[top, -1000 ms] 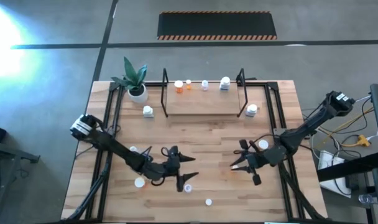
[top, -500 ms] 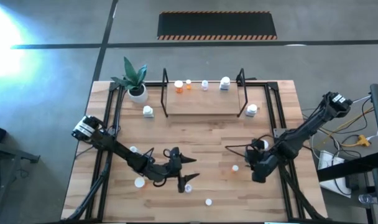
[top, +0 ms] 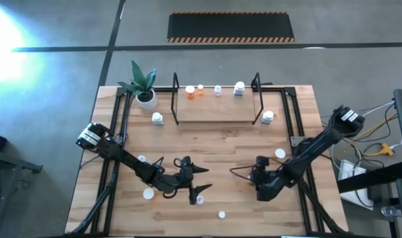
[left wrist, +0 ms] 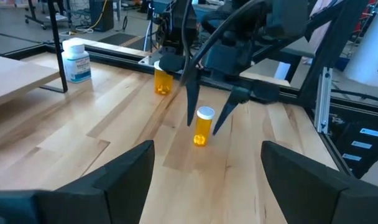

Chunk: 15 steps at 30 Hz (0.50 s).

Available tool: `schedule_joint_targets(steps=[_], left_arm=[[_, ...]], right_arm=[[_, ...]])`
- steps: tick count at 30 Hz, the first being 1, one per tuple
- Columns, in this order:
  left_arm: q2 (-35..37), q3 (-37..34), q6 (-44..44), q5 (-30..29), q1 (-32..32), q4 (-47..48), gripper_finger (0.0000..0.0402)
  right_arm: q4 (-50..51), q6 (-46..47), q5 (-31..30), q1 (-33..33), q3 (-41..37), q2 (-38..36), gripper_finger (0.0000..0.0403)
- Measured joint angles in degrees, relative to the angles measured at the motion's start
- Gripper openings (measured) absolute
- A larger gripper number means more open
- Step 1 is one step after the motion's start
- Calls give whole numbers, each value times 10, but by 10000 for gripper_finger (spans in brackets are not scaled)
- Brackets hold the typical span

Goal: Pick and place medicine bottles onto shelf by color
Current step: Put the top small orange pill bottle on the shelf aligned with the small orange pill bottle

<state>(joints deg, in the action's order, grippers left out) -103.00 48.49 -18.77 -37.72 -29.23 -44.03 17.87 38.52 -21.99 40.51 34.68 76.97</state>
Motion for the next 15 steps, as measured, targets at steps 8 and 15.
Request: schedule_joint_targets(steps=[8, 15], left_arm=[[0, -1, 0, 0, 0, 0, 278], [0, -1, 0, 0, 0, 7, 278]], right_arm=[[-28, 14, -72, 27, 0, 19, 129], [-62, 14, -115, 55, 0, 16, 83]])
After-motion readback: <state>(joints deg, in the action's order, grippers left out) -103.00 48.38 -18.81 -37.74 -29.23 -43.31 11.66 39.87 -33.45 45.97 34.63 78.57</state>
